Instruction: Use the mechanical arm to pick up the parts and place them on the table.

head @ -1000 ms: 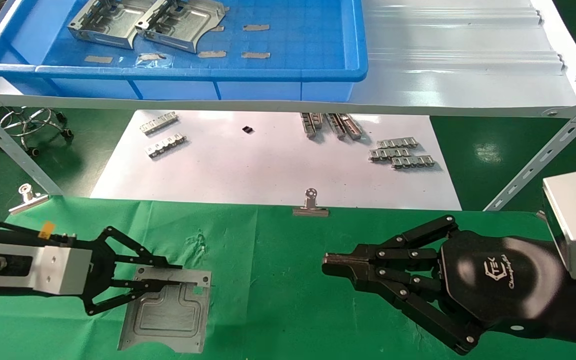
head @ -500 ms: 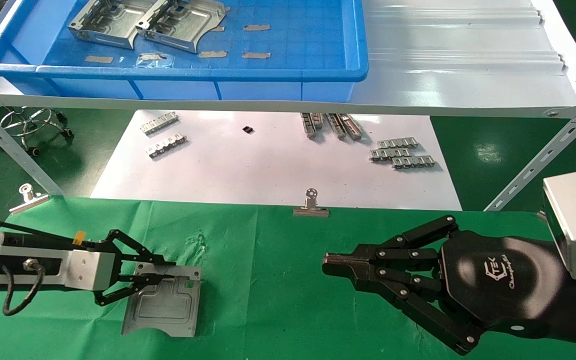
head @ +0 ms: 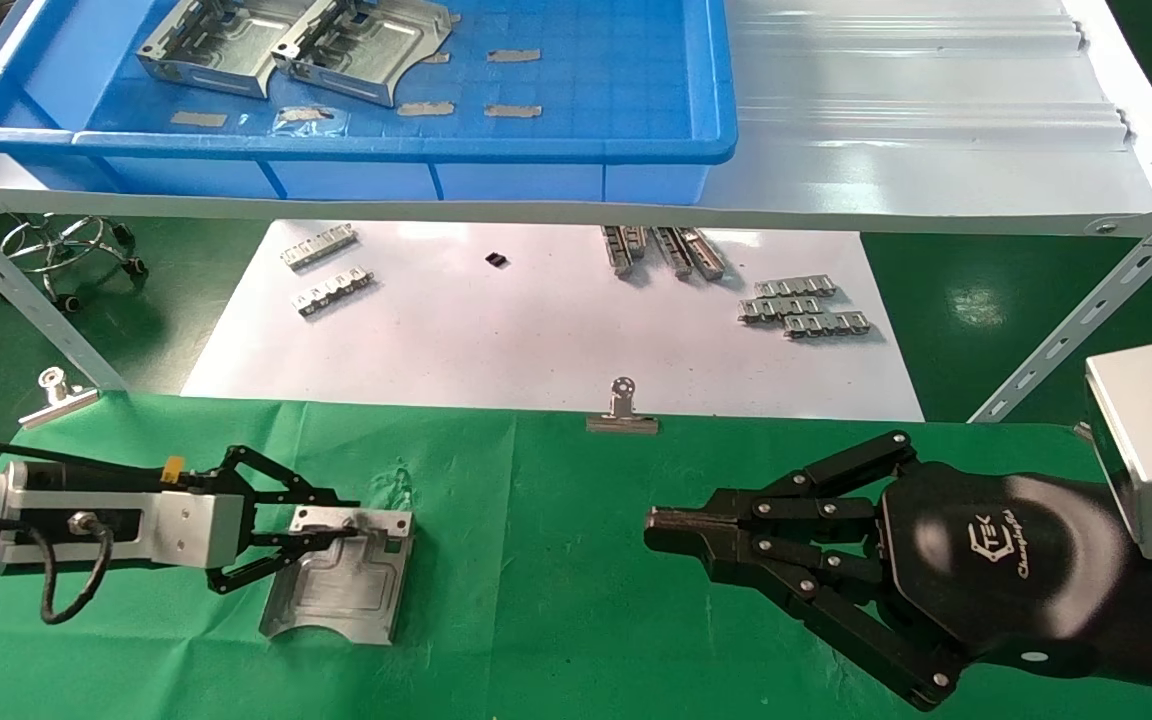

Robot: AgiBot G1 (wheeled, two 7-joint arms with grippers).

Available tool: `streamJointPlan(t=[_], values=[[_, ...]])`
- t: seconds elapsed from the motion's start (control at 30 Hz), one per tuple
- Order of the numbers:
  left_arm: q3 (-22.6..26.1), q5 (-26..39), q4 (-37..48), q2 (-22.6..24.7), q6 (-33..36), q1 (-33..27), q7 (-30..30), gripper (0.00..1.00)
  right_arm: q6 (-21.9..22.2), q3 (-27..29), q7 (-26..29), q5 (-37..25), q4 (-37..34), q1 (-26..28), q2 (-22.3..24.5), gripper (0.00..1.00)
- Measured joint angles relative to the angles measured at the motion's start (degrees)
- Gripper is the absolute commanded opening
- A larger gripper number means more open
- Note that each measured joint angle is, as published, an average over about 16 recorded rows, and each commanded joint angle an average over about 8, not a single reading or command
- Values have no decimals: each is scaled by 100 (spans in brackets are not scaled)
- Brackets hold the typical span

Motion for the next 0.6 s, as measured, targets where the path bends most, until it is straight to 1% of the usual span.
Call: streamJointPlan(t=[0.13, 0.33, 0.37, 0.6], values=[[-29, -67, 96, -11, 143, -33, -69, 100, 0, 0, 0, 0, 0, 0, 0, 0], [-78, -191, 164, -80, 484, -84, -484, 100, 0, 0, 0, 0, 0, 0, 0, 0], [-96, -212, 153, -96, 538, -83, -577, 100, 0, 0, 0, 0, 0, 0, 0, 11], [-326, -378, -134, -223, 774, 45, -1311, 100, 0, -1, 0, 0, 0, 0, 0, 99]])
